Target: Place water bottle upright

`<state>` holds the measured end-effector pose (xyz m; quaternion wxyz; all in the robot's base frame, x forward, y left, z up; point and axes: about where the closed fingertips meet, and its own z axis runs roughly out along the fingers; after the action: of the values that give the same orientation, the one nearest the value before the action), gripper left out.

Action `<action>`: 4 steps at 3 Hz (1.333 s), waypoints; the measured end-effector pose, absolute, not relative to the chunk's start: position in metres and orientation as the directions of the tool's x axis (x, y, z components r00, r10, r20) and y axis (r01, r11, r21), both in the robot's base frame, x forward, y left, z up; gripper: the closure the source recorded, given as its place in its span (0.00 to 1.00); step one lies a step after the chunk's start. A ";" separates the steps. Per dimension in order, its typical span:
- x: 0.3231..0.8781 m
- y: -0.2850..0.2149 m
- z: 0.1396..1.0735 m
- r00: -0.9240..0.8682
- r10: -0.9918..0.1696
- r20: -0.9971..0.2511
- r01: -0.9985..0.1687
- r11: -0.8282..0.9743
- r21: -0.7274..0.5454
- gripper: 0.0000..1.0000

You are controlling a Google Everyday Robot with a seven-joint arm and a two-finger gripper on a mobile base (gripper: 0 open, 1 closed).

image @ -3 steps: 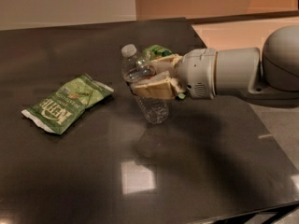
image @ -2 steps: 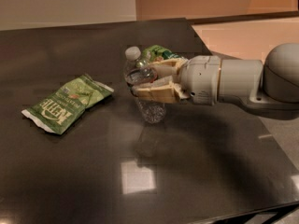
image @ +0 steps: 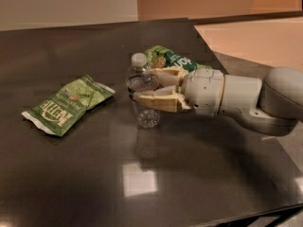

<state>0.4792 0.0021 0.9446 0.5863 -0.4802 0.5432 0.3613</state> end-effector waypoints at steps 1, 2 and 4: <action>0.481 0.003 0.940 0.141 -0.030 -0.990 -0.953 0.268 -0.143 1.00; 0.484 0.004 0.937 0.124 0.017 -0.992 -0.959 0.257 -0.115 1.00; 0.489 0.005 0.932 0.065 0.017 -0.998 -0.964 0.261 -0.058 0.59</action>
Offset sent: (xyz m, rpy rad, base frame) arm 0.0102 -0.0033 -0.0143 0.1662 0.0522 0.0495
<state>0.4893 0.0047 0.9319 0.5829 -0.4389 0.5392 0.4206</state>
